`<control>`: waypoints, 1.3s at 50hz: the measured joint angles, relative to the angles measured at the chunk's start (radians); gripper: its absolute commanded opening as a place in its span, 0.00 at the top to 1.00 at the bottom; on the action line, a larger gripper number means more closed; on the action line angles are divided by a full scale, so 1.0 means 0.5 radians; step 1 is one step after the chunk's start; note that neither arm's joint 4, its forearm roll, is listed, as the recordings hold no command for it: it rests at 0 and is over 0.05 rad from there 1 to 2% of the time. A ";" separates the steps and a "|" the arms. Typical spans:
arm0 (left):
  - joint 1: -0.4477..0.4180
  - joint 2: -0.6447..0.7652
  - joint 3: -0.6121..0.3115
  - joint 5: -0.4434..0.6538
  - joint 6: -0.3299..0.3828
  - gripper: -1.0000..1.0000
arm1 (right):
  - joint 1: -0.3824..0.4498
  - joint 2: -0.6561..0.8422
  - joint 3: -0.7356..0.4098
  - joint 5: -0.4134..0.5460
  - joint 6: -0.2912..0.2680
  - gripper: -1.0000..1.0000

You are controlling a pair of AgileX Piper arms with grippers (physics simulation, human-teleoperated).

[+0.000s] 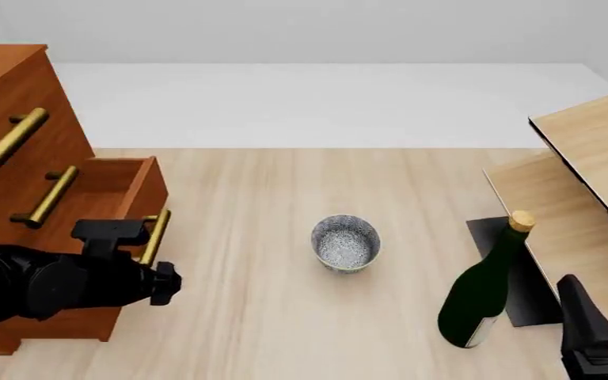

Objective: Close the bottom drawer of the cabinet and open the top drawer.

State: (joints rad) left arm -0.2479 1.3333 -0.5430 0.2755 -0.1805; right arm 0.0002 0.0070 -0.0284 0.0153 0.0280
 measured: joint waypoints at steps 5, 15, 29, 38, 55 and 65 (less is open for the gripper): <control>0.051 -0.017 0.019 -0.001 0.046 0.00 | 0.004 0.002 -0.001 0.000 0.000 0.00; 0.183 -0.058 0.061 -0.001 0.175 0.00 | 0.016 0.003 -0.002 0.001 0.000 0.00; 0.353 -0.074 0.111 -0.020 0.350 0.00 | 0.019 0.003 -0.002 0.000 0.003 0.00; 0.469 -0.057 0.149 -0.060 0.482 0.00 | 0.018 0.004 -0.003 0.001 0.007 0.00; 0.706 -0.059 0.231 -0.138 0.777 0.00 | 0.016 -0.004 -0.001 0.008 0.014 0.00; 0.820 -0.088 0.275 -0.165 0.919 0.00 | 0.015 -0.006 -0.001 0.010 0.016 0.00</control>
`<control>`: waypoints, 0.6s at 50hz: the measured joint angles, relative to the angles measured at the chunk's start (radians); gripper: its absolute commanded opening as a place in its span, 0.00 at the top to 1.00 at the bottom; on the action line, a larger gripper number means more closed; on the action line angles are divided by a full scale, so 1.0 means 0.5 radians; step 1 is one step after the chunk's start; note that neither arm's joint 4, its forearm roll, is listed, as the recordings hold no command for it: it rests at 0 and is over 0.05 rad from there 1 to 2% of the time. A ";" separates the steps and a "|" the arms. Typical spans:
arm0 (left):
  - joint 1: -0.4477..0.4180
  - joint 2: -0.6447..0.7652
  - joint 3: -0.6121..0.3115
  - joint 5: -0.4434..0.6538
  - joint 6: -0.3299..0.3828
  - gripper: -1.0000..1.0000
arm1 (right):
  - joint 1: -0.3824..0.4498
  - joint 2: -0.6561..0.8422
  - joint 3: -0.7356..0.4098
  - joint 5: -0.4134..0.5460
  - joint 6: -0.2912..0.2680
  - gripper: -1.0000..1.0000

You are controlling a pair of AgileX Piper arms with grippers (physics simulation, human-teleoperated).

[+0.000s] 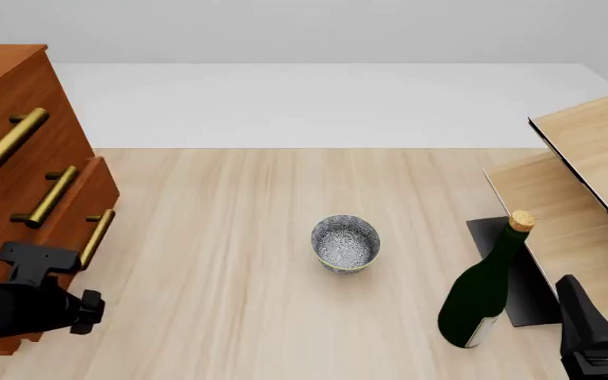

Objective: Close the bottom drawer of the cabinet and open the top drawer.

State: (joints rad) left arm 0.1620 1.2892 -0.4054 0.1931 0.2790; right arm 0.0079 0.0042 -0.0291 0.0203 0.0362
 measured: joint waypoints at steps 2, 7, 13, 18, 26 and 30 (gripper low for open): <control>0.015 -0.004 0.007 -0.005 0.021 0.00 | 0.000 0.000 0.000 0.000 0.000 0.00; 0.077 -0.022 0.033 -0.022 0.095 0.00 | 0.000 -0.001 -0.001 0.001 0.000 0.00; 0.141 -0.054 0.060 -0.038 0.183 0.00 | 0.001 -0.001 -0.001 0.002 0.000 0.00; 0.153 -0.063 0.086 -0.045 0.242 0.00 | 0.001 -0.001 -0.001 0.003 0.000 0.00; 0.162 -0.075 0.125 -0.051 0.322 0.00 | 0.001 0.003 -0.002 -0.001 0.000 0.00; 0.169 -0.082 0.141 -0.054 0.351 0.00 | 0.000 0.005 -0.003 -0.003 0.001 0.00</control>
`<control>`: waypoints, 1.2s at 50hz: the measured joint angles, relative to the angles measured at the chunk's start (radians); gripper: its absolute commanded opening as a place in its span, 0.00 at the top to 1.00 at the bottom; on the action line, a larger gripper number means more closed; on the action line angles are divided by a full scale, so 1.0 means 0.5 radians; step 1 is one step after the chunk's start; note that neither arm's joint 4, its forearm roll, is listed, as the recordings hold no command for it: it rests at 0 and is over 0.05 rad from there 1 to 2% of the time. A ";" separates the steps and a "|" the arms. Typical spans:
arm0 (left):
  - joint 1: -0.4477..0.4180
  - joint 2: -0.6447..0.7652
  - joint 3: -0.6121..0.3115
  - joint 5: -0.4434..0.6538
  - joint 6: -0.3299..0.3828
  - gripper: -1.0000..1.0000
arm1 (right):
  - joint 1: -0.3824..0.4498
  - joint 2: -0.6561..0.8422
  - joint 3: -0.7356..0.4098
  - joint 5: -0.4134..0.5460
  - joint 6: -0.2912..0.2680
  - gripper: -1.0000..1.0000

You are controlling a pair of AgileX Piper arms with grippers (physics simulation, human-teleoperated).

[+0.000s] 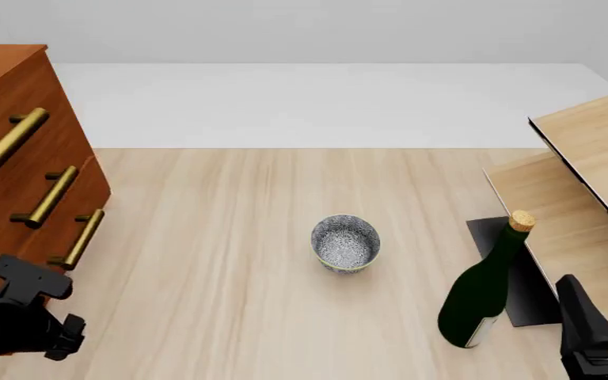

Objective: Close the bottom drawer of the cabinet and open the top drawer.

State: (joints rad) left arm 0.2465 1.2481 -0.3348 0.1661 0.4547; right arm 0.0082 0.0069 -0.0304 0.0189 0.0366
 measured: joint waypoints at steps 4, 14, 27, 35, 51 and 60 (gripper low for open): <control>0.006 -0.007 0.006 0.002 0.014 0.00 | -0.001 0.001 0.000 -0.001 0.000 0.00; -0.006 -0.033 -0.041 0.032 -0.020 0.00 | -0.003 0.004 0.000 -0.004 0.001 0.00; -0.203 -0.032 -0.186 0.119 -0.231 0.00 | -0.007 0.005 0.000 -0.005 0.002 0.00; -0.397 0.002 -0.287 0.165 -0.412 0.00 | -0.012 0.001 0.000 -0.002 0.005 0.00; -0.689 -0.005 -0.450 0.237 -0.539 0.00 | -0.014 0.008 0.000 -0.007 0.013 0.00; -0.748 -0.125 -0.440 0.196 -0.288 0.00 | -0.014 0.017 0.000 -0.014 0.020 0.00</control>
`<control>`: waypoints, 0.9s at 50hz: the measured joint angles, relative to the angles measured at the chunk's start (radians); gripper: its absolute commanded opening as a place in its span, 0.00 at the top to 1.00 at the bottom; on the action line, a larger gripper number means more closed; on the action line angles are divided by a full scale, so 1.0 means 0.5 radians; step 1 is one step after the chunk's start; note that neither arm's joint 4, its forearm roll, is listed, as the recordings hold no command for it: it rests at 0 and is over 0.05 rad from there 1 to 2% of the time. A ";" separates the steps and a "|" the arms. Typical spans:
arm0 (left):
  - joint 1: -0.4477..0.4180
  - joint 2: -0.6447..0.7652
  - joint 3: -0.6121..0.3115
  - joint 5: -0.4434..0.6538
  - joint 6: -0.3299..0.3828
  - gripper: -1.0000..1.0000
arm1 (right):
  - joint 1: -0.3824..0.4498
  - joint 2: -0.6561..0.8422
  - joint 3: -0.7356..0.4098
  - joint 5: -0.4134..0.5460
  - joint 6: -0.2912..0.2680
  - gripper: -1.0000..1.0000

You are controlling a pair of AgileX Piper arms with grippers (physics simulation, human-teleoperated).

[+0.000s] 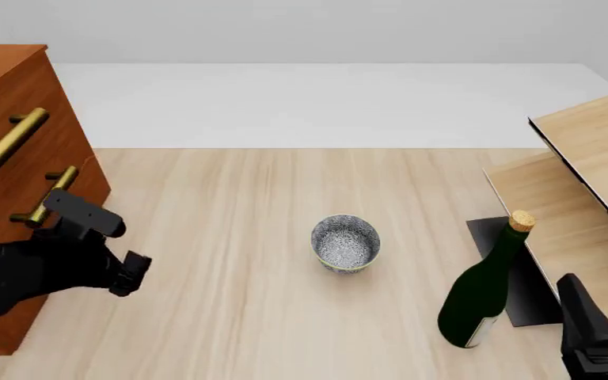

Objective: Close the bottom drawer of the cabinet and open the top drawer.

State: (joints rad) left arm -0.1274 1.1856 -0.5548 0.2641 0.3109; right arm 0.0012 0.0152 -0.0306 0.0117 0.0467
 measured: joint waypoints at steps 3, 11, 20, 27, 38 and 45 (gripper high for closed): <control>-0.021 -0.039 0.004 -0.017 0.077 0.00 | 0.001 0.002 0.000 -0.001 0.002 0.00; -0.102 -0.106 -0.018 -0.037 0.180 0.00 | 0.000 0.002 -0.001 0.000 0.007 0.00; -0.207 -0.181 -0.046 -0.066 0.292 0.00 | -0.001 -0.004 -0.003 0.007 0.011 0.00; -0.236 -0.246 -0.011 -0.137 0.481 0.00 | 0.000 -0.011 -0.004 0.015 0.012 0.00; -0.174 -0.382 0.203 -0.390 0.948 0.00 | 0.001 -0.016 -0.003 0.018 0.011 0.00; -0.100 -0.462 0.331 -0.546 1.221 0.00 | 0.002 -0.017 0.000 0.018 0.011 0.00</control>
State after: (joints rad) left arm -0.1775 0.9549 -0.3891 -0.0088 0.9212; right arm 0.0024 0.0065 -0.0308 0.0205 0.0522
